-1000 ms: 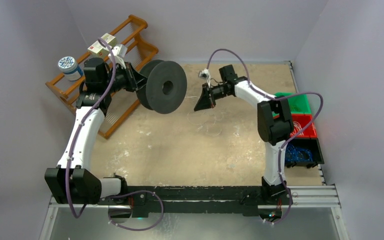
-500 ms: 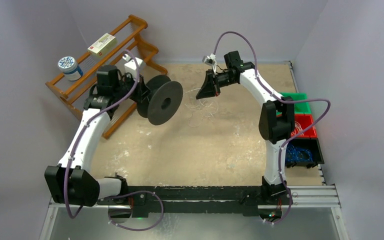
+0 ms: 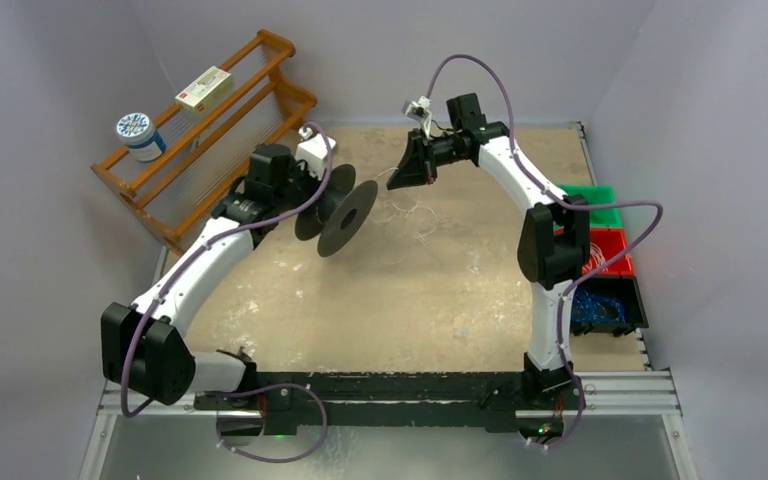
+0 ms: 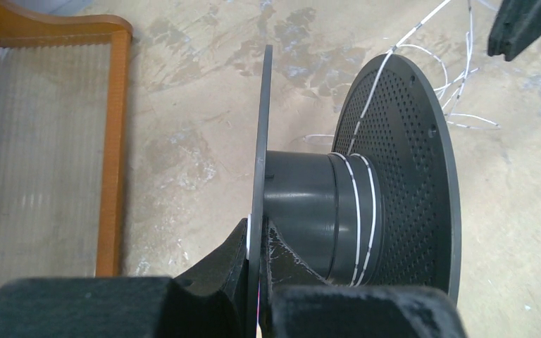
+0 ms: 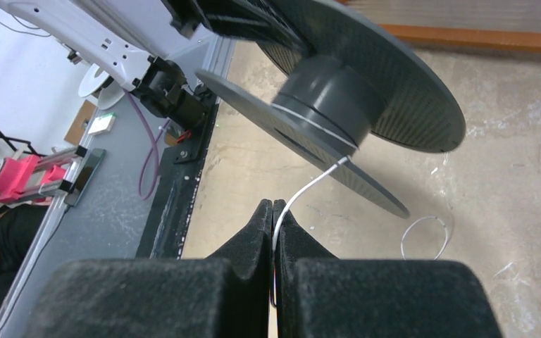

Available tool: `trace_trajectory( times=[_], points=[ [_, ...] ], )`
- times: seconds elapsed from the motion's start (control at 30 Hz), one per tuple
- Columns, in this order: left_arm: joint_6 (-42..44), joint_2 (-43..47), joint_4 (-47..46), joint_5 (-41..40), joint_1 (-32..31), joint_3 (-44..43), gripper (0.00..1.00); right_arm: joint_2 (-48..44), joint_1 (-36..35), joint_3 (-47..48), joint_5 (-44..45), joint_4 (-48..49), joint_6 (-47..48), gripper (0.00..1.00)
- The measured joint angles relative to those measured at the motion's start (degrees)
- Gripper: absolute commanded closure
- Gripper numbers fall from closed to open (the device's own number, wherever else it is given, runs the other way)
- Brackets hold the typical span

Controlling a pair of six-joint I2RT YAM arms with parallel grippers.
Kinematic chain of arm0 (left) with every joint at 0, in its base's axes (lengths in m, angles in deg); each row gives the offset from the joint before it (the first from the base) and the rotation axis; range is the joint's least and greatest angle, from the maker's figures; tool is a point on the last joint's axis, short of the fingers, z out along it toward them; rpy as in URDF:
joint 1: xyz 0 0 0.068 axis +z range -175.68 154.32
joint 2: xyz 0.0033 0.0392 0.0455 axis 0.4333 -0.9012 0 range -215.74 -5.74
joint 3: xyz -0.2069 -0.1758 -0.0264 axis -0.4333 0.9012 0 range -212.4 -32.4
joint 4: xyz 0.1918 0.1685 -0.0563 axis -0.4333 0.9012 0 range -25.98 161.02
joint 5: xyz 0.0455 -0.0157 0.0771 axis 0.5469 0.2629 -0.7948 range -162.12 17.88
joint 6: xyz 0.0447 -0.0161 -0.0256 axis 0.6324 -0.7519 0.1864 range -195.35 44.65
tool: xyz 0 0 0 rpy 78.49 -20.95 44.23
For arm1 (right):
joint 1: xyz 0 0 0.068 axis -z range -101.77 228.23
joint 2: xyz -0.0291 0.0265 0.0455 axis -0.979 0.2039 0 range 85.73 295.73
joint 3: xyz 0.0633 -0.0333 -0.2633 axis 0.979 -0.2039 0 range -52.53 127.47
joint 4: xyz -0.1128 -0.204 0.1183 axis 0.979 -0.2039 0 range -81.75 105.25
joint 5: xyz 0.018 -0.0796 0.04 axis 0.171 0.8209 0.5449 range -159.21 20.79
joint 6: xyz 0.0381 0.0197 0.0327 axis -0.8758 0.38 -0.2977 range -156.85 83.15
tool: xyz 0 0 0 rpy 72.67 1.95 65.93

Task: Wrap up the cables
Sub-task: Wrap the cable around the cable reel.

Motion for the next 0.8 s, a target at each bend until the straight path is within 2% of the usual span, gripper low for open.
trace_trajectory(
  times=[0.17, 0.37, 0.6, 0.8],
  points=[
    [-0.70, -2.62, -2.62, -8.28, -4.04, 0.00, 1.00, -2.69, -2.91, -1.44, 1.40, 7.34, -5.55, 1.00],
    [-5.68, -5.35, -4.44, -14.27, -4.79, -1.53, 1.00, -4.72, -9.90, -2.10, 3.76, 10.91, -7.06, 1.00],
    [-11.06, -5.42, -3.76, -20.09, -4.85, -4.13, 1.00, -5.53, -14.14, -7.21, 4.85, 10.67, -3.76, 1.00],
    [-17.40, -5.40, -1.27, -17.75, -1.99, -8.66, 1.00, -7.52, -15.21, -9.18, 4.81, 6.16, 3.89, 1.00]
  ],
)
